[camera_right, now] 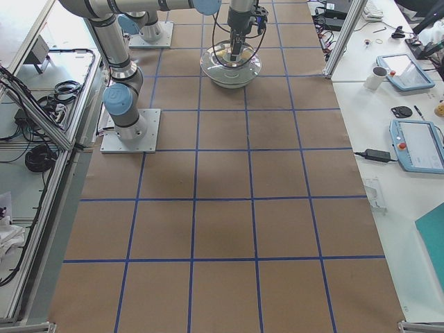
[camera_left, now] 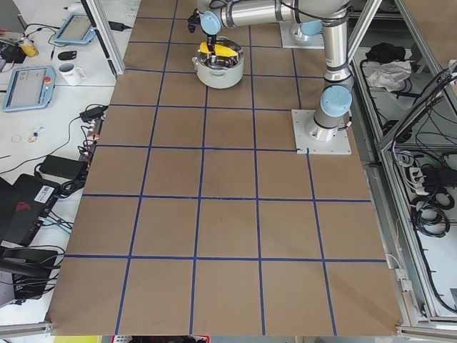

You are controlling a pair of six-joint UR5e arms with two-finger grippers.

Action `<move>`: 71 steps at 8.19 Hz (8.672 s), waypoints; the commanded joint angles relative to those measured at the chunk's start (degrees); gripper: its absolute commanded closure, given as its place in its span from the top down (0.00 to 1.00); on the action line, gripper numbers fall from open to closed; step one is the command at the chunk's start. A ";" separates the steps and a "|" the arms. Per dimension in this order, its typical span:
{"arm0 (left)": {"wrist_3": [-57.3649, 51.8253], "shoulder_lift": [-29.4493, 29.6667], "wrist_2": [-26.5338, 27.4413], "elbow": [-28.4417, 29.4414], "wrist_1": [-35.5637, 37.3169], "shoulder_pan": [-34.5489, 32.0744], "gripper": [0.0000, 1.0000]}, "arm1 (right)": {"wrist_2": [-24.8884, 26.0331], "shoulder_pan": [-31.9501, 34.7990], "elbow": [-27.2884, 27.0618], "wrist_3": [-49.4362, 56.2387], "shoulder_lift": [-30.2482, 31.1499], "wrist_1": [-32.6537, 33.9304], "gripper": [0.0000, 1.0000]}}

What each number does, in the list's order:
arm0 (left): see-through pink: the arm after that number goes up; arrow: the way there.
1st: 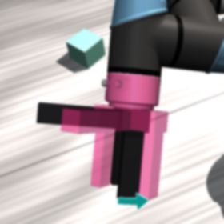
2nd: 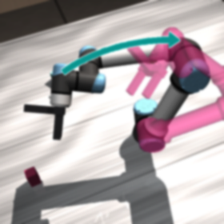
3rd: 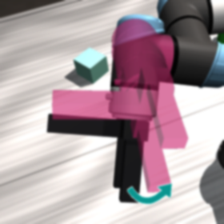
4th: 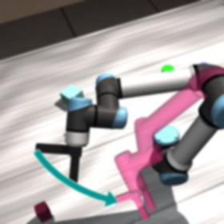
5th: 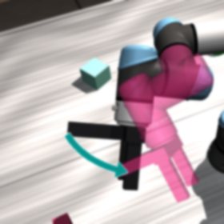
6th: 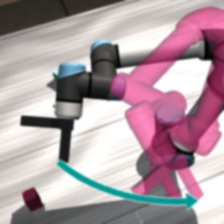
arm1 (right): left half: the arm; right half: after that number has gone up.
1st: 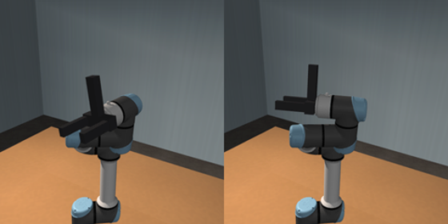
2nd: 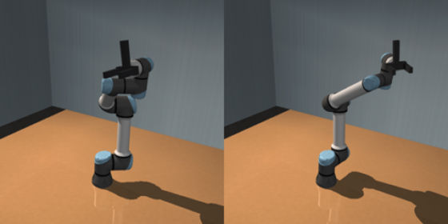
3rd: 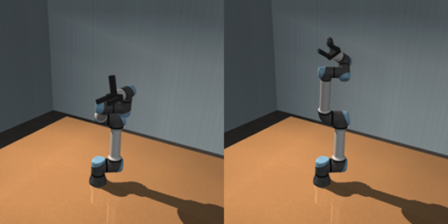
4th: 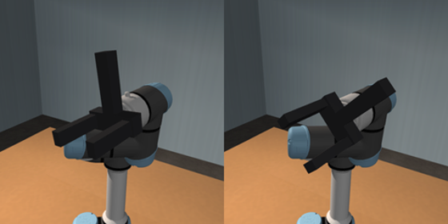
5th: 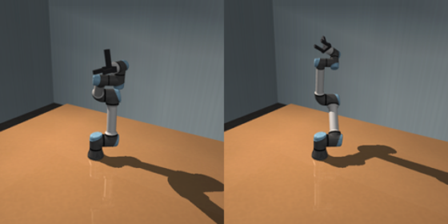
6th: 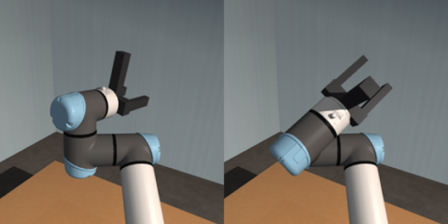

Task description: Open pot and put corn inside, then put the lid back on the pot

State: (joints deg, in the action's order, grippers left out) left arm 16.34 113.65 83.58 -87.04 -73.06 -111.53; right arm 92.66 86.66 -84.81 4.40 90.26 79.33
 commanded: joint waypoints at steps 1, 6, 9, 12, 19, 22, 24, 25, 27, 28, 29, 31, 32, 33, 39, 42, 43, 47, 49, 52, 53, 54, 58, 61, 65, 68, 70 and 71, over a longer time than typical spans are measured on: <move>0.19 0.17 -0.08 -0.14 0.55 0.00 1.00 | -0.02 0.00 0.00 -0.09 0.00 -0.05 0.00; -2.53 -1.85 0.09 0.65 0.82 0.26 1.00 | -0.11 0.00 0.00 -0.53 0.00 0.04 0.00; -12.33 -7.37 0.09 0.91 -2.93 6.29 1.00 | -0.20 0.09 0.00 -1.49 -0.44 0.21 0.00; -20.63 -13.45 3.31 7.99 -14.51 19.74 1.00 | -1.25 7.68 0.44 -10.68 -5.25 5.81 0.00; -25.02 -16.80 11.16 18.67 -26.78 20.39 1.00 | -1.25 28.48 1.33 -31.28 -18.90 20.52 0.00; -24.60 -16.88 10.81 18.75 -26.78 20.22 1.00 | -1.25 28.48 -0.35 -31.20 -18.90 20.87 0.00; -24.77 -16.62 11.07 18.67 -26.52 20.30 1.00 | -1.34 28.48 -0.44 -31.29 -19.42 20.87 0.00; -24.77 -16.27 10.99 18.67 -26.26 20.30 1.00 | -1.43 28.48 -0.44 -31.29 -19.60 20.87 0.00; -24.60 -15.48 10.03 18.58 -24.94 20.30 1.00 | -1.43 28.48 -0.44 -31.64 -19.78 20.96 0.00; -25.12 -14.78 6.98 18.32 -24.59 20.30 1.00 | -1.60 28.48 -0.44 -31.82 -19.78 21.04 0.00; -25.65 -14.34 6.95 17.97 -23.10 20.30 1.00 | -3.26 28.48 -0.44 -31.82 -19.69 21.74 0.00; -25.30 -15.12 7.03 16.48 -22.04 20.30 1.00 | -4.15 28.48 -0.44 -31.82 -20.21 22.63 0.00; -25.13 -15.65 6.86 15.25 -22.03 20.22 1.00 | -4.07 28.48 -0.44 -31.38 -20.39 22.63 0.00; -24.60 -15.48 6.77 14.02 -21.86 20.21 1.00 | -3.63 28.48 -0.44 -31.29 -20.39 22.63 0.00; -23.10 -15.83 6.68 11.90 -20.45 20.04 1.00 | -2.05 28.39 -1.05 -31.03 -20.30 22.45 0.00; -22.24 -16.01 6.51 11.72 -20.37 20.04 1.00 | -1.08 28.48 -1.23 -30.76 -20.22 22.45 0.00; -22.83 -15.74 6.94 11.81 -20.36 20.04 1.00 | -1.08 28.48 -1.23 -30.68 -20.30 22.54 0.00; -23.19 -14.07 7.30 10.23 -16.35 20.13 1.00 | -1.25 28.48 -1.23 -30.59 -20.48 24.03 0.00; -23.01 -16.26 7.56 10.05 -16.32 20.13 1.00 | -0.99 28.48 -1.49 -30.06 -20.57 24.56 0.00; -22.23 -15.57 7.65 9.44 -16.32 20.04 1.00 | -0.81 28.48 -1.76 -29.80 -20.57 24.65 0.49; -22.14 -14.96 7.39 8.91 -15.97 20.04 1.00 | -0.81 28.39 -1.76 -29.88 -20.57 24.74 0.99; -22.40 -15.56 7.47 9.26 -15.45 20.04 1.00 | -0.90 28.39 -1.76 -29.88 -20.39 25.08 1.00; -21.79 -16.44 7.65 8.83 -14.83 20.04 1.00 | -0.46 22.53 -1.32 -29.45 -7.79 14.27 1.00; -21.78 -16.18 7.30 8.65 -14.74 20.04 1.00 | -0.73 12.61 -1.14 -15.60 0.68 7.09 1.00; -22.31 -12.58 7.38 7.42 -10.72 19.95 1.00 | 0.23 1.32 -1.58 4.04 3.69 1.97 1.00; -22.05 -13.10 6.51 8.03 -9.99 19.69 1.00 | 0.33 0.70 -1.58 4.31 3.60 2.59 1.00; -22.05 -14.42 4.84 8.21 -10.52 19.60 1.00 | 0.24 0.79 -1.58 4.66 3.43 2.50 1.00; -21.87 -15.29 5.27 7.42 -10.87 19.60 1.00 | 0.24 0.70 -1.58 4.92 3.34 2.59 1.00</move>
State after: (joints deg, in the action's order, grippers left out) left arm -5.64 99.74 88.97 -78.92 -83.34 -91.89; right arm 92.95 87.43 -86.39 8.97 93.75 81.85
